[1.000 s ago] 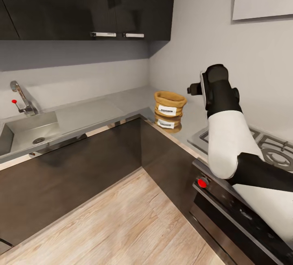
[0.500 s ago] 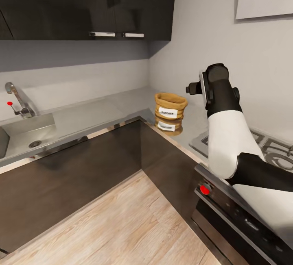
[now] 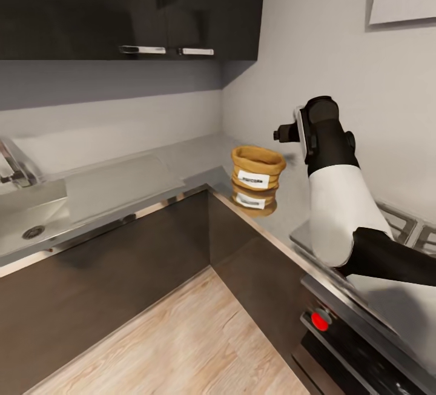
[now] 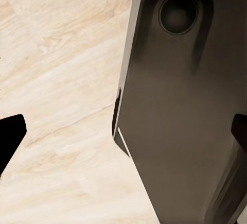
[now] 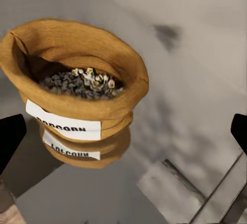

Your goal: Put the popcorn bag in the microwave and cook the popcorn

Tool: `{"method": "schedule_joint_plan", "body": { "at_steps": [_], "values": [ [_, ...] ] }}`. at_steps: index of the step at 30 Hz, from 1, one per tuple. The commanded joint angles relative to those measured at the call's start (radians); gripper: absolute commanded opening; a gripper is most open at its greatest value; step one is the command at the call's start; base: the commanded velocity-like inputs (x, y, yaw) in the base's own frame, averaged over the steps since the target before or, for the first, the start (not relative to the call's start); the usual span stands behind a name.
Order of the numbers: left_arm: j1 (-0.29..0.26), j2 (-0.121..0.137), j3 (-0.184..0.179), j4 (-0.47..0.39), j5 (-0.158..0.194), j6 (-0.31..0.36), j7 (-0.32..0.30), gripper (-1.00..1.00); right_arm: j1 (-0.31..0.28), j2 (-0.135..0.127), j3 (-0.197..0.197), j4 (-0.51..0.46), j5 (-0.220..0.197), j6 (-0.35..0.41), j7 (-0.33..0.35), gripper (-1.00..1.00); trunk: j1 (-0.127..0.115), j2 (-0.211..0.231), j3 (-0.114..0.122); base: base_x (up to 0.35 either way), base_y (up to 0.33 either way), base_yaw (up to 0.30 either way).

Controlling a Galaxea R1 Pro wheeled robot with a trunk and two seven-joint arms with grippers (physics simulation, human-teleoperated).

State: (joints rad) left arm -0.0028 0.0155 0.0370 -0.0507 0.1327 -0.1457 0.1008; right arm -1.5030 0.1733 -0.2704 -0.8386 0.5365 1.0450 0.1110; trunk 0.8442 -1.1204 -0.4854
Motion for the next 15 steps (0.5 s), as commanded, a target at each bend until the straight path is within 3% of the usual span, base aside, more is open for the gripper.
{"method": "schedule_joint_plan", "body": {
  "at_steps": [1, 10, 15],
  "values": [
    [0.0, 0.0, 0.003, 0.0, 0.006, -0.003, -0.001, 1.0, -0.001, 0.001, -0.004, -0.001, 0.009, 0.002, 0.011, 1.0, 0.001, -0.001, -0.001, 0.3, 0.0, 0.0],
    [0.0, -0.001, 0.003, 0.0, 0.005, 0.001, 0.0, 1.0, 0.0, 0.001, -0.004, 0.049, 0.006, 0.002, 0.013, 1.0, 0.001, -0.001, -0.001, 0.299, -0.001, 0.0],
    [0.0, -0.001, 0.003, 0.0, 0.005, 0.002, -0.001, 1.0, 0.0, -0.07, -0.004, 0.137, 0.006, 0.002, 0.056, 1.0, 0.001, -0.001, -0.001, 0.207, -0.037, 0.0]
  ]
}}
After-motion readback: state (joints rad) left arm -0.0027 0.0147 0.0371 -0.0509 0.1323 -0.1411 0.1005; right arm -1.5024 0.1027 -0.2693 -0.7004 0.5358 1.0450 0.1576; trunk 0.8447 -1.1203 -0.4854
